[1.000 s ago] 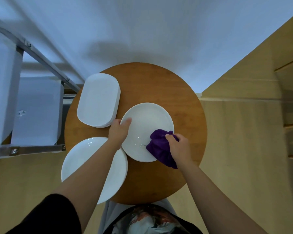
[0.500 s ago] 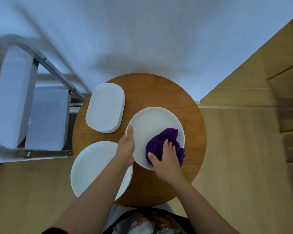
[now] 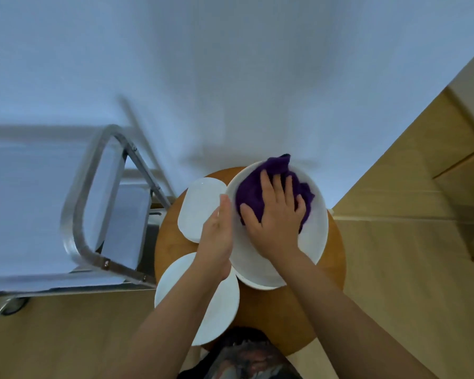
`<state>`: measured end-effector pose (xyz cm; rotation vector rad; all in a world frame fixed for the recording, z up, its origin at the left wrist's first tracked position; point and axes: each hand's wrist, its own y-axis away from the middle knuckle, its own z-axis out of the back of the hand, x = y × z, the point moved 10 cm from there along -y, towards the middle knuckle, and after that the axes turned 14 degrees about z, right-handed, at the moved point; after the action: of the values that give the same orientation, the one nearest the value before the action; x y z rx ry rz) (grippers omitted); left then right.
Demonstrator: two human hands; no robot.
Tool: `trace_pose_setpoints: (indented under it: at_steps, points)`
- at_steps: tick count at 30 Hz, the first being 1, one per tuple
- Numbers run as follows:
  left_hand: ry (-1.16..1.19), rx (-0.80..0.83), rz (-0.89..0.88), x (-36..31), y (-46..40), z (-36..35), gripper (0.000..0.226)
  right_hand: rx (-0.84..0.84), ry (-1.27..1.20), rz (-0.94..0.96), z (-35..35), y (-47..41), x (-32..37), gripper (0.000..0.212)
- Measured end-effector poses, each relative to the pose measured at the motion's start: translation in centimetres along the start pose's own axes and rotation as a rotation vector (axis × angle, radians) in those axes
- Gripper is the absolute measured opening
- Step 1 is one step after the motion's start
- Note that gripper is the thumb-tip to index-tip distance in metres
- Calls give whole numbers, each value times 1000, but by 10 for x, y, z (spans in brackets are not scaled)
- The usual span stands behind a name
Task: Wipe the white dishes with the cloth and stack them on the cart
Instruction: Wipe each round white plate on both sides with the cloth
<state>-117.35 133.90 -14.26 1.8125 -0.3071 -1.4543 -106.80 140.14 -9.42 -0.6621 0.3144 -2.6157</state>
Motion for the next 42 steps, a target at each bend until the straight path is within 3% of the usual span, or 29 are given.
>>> trace_pose_setpoints:
  at_steps: [2, 5, 11, 13, 17, 21, 22, 24, 27, 29, 31, 33, 34, 36, 40, 42]
  points:
    - [55, -8, -38, -10, 8, 7, 37, -38, -40, 158, 13, -5, 35, 64]
    - [163, -2, -15, -22, 14, 22, 51, -23, -211, 326, 19, 3, 74, 56]
    - [357, 45, 131, -23, 11, 44, 71, 104, -430, 452, 24, 20, 101, 44]
    - [439, 56, 89, -35, 12, 53, 65, 164, -461, 514, 30, 29, 100, 42]
    - [418, 90, 117, -33, 9, 53, 64, 259, -401, 536, 38, 38, 82, 47]
    - [373, 45, 124, -27, 9, 61, 55, 172, -129, 600, 56, 42, 60, 40]
    - [348, 27, 120, -28, 9, 64, 52, 130, -59, 570, 61, 39, 50, 38]
    - [283, 34, 143, -28, 10, 62, 52, 39, -43, 335, 75, 29, 23, 38]
    - [219, 72, 172, -30, 14, 52, 58, -175, -465, -124, 88, 30, -2, 29]
    - [197, 76, 133, -39, 20, 48, 61, -219, -657, -120, 87, 31, 22, 19]
    - [164, 138, 84, -52, 24, 40, 65, 50, -709, 114, 66, 29, 66, 46]
    - [120, 156, 61, -60, 29, 37, 65, 381, -394, 371, 37, 35, 97, 67]
    - [87, 153, 51, -62, 33, 36, 64, 433, -221, 452, 32, 35, 97, 71]
    - [25, 163, 46, -61, 39, 33, 63, 413, -44, 531, 36, 26, 98, 82]
    - [-2, 182, 47, -58, 54, 27, 63, 258, 95, 735, 53, 8, 111, 101]
    - [-29, 192, -5, -63, 63, 25, 61, 163, 127, 740, 65, -5, 108, 105]
